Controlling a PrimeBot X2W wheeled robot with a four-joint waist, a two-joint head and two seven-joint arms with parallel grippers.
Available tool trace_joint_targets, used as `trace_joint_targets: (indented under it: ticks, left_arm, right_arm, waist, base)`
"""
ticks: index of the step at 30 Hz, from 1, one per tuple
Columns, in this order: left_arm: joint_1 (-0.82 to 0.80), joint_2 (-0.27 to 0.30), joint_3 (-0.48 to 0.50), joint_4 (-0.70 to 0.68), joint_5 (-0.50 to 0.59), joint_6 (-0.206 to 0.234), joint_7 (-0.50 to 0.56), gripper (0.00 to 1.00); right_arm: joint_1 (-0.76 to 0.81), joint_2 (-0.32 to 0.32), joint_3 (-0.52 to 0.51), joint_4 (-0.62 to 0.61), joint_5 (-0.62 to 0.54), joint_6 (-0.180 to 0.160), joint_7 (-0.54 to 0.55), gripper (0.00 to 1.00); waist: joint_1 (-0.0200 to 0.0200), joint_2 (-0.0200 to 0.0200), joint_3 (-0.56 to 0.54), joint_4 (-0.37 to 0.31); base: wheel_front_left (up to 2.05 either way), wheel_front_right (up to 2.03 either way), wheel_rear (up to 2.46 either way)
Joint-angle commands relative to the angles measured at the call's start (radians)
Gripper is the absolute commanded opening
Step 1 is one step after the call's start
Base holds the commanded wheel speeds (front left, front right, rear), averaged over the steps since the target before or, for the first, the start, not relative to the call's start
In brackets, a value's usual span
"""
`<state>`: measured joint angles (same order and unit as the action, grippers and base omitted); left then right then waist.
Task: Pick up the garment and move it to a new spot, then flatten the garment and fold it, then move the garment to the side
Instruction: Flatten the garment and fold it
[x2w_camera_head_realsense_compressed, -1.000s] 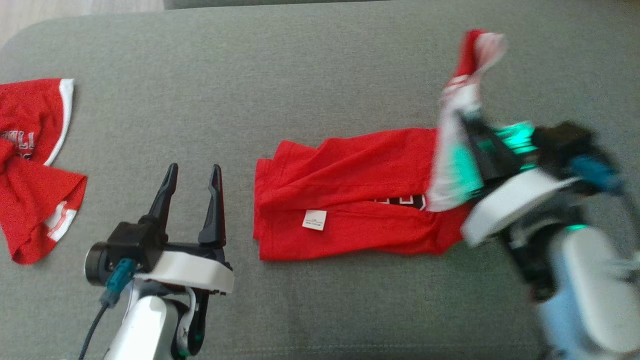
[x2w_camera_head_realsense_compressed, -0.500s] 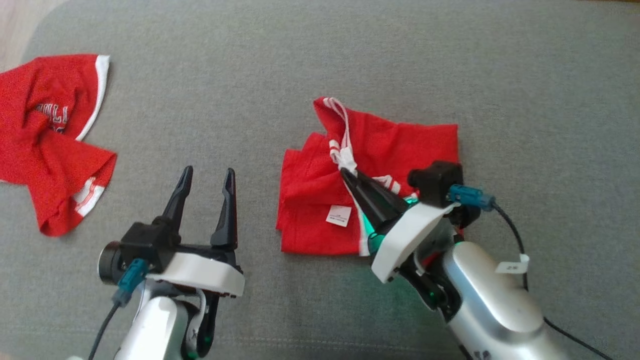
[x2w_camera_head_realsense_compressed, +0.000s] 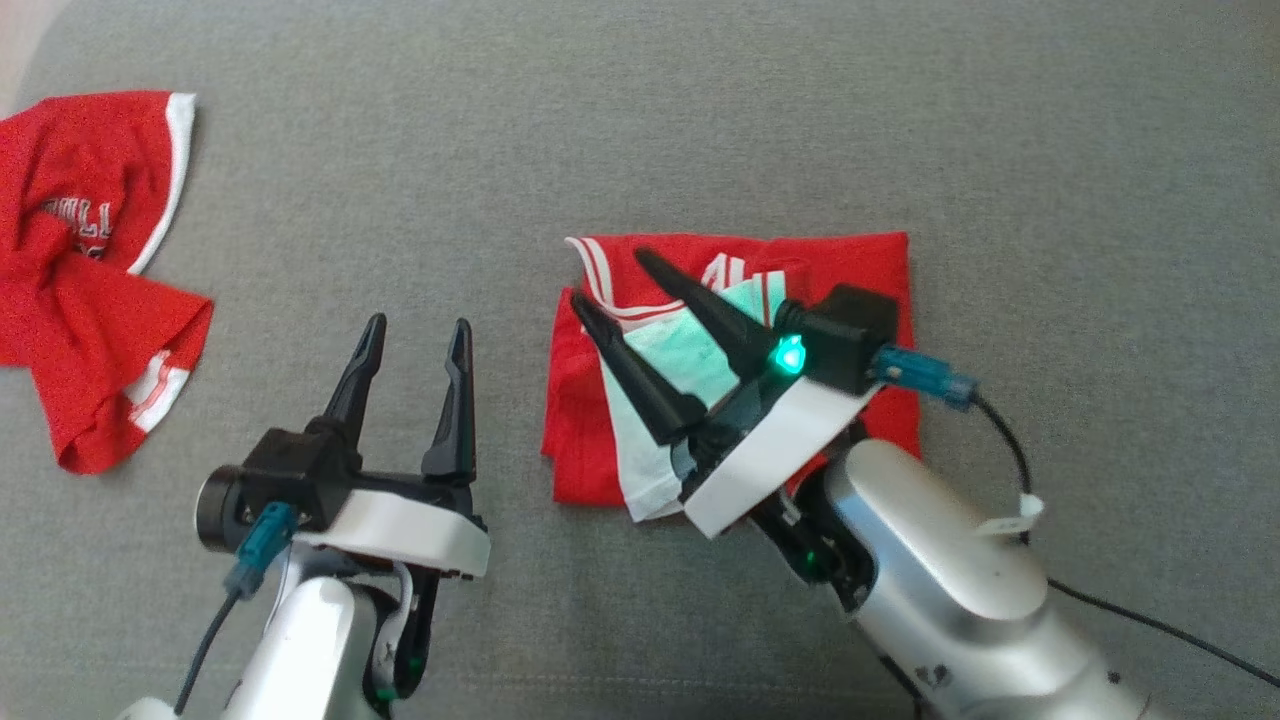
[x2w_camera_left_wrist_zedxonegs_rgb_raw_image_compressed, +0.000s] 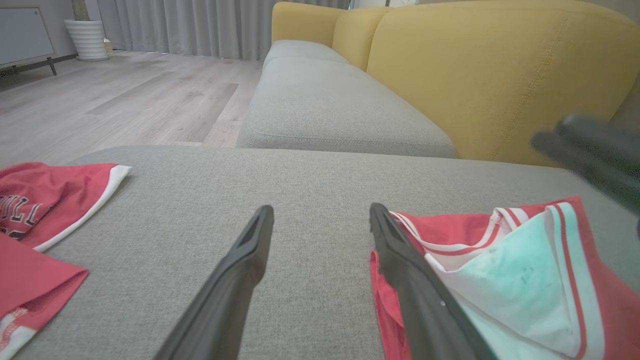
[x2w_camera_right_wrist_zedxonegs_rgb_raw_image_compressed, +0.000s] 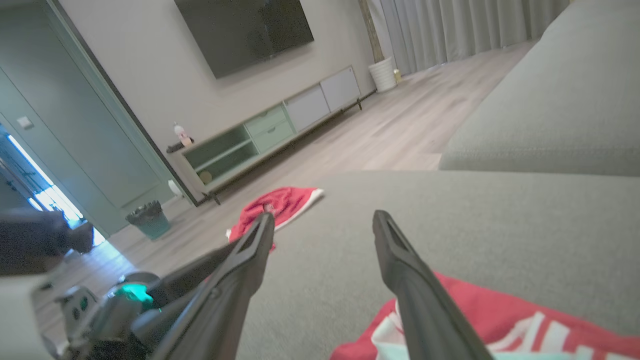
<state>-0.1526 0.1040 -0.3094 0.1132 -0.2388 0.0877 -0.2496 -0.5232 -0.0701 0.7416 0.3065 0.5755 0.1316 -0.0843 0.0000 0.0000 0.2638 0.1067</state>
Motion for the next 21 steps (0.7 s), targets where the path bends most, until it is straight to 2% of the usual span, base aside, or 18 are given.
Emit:
trace_joint_targets:
  ticks: [1,4,7,15,21]
  left_arm:
    - [-0.033,0.007,0.039,-0.026,0.012,0.000,-0.012,1.00]
    - [-0.030,0.008,0.046,-0.025,0.015,0.000,-0.012,1.00]
    - [-0.023,0.010,0.052,-0.025,0.018,0.000,-0.012,1.00]
    - [-0.004,0.024,0.069,-0.039,0.024,0.005,-0.012,1.00]
    - [0.007,0.034,0.077,-0.045,0.022,0.004,-0.012,1.00]
  right_arm:
    - [-0.026,0.020,-0.001,-0.062,0.000,-0.001,-0.031,1.00]
    - [-0.026,0.020,-0.059,-0.114,-0.032,-0.001,-0.065,1.00]
    - [0.004,0.020,-0.172,-0.145,-0.118,-0.001,-0.072,1.00]
    - [0.203,-0.018,-0.513,-0.272,-0.333,-0.001,0.000,1.00]
    - [0.329,-0.040,-0.656,-0.351,-0.392,-0.001,0.042,1.00]
  waist:
    - [0.0000,0.0000,-0.005,-0.011]
    - [0.0000,0.0000,-0.014,-0.025]
    - [0.0000,0.0000,-0.027,-0.038]
    - [0.0000,0.0000,-0.053,-0.062]
    - [0.0000,0.0000,-0.064,-0.068]
  base:
    - [0.00,0.00,0.00]
    - [0.00,0.00,0.00]
    - [0.00,0.00,0.00]
    - [0.00,0.00,0.00]
    - [0.00,0.00,0.00]
